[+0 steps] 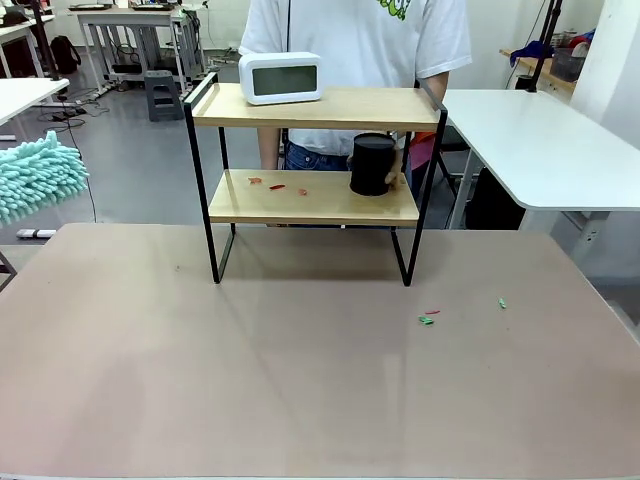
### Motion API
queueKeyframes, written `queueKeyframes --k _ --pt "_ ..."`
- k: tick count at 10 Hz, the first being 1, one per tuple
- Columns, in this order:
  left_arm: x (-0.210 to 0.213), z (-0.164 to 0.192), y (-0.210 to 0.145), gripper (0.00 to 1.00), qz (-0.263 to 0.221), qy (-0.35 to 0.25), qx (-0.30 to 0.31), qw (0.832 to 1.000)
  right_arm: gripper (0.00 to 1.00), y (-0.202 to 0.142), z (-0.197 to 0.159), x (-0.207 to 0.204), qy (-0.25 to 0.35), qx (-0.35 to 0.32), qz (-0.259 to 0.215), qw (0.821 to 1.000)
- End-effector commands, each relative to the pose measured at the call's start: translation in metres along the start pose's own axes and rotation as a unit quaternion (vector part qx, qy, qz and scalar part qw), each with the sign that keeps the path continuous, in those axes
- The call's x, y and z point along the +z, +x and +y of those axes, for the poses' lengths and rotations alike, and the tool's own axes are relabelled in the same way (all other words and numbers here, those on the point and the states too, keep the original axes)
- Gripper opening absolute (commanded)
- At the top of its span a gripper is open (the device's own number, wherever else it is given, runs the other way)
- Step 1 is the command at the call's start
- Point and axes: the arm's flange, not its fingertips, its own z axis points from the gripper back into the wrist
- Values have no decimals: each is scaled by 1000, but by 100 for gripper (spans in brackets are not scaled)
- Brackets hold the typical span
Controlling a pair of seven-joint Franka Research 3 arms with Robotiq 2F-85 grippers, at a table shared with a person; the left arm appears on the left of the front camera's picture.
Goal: Clean the shelf.
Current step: Clean the remaining tier of the Shelf with the Duster once objects are removed.
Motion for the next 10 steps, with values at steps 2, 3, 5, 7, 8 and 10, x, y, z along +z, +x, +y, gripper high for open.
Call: queueKeyframes --k 2,3,5,7,8,10 --pt "-1 -4 1 12 -8 -5 9 1000 100 2 0 -1 10 13 -8 1000" --pt "-1 -4 1 12 -8 -5 9 1000 100 2 0 -1 10 13 -8 1000" --pt "0 0 0 12 0 0 0 1000 100 2 0 -1 10 13 -8 1000" --pt "-1 -56 -76 12 13 -43 -101 994 100 2 0 -1 10 13 -8 1000" --pt "5 -67 -108 12 16 -23 -128 991 100 2 0 -1 10 13 -8 1000" --pt "21 -80 -155 12 46 -41 -194 979 100 2 0 -1 10 13 -8 1000"
